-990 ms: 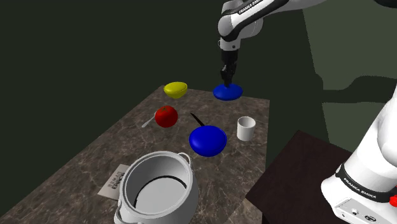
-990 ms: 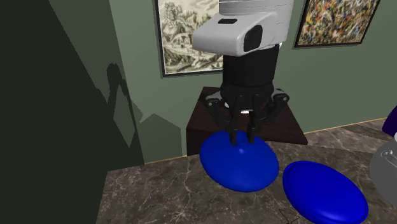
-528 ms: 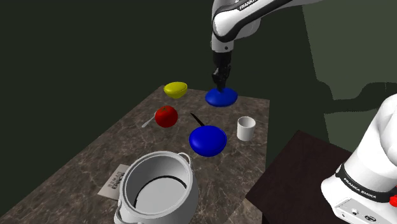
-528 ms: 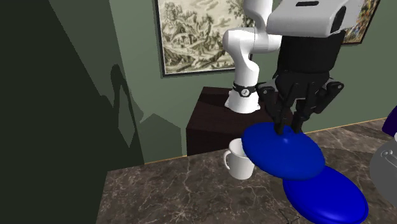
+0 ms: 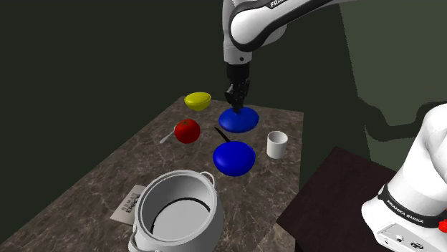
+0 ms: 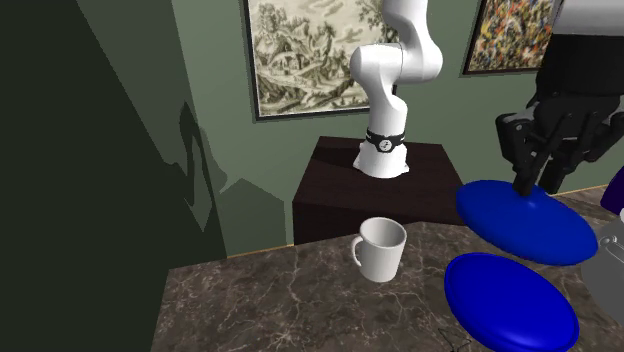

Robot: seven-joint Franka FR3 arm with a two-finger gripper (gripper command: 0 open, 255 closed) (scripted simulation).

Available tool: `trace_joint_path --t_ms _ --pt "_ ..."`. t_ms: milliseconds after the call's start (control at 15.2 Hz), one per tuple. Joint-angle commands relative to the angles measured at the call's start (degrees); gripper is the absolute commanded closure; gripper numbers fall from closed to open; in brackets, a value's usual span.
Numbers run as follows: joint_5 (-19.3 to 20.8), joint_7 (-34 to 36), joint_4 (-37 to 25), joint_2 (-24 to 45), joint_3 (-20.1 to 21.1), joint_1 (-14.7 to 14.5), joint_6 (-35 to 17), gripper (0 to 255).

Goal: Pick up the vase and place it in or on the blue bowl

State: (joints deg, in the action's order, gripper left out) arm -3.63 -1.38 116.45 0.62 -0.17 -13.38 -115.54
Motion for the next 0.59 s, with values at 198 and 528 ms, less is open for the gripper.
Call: trace_joint_path --t_ms 198,528 --pt "-0.1 4.3 1.3 -0.3 2.2 -2.2 -1.2 255" --pt "-0.2 4.1 3.6 1.1 2.2 -2.2 -4.9 255"
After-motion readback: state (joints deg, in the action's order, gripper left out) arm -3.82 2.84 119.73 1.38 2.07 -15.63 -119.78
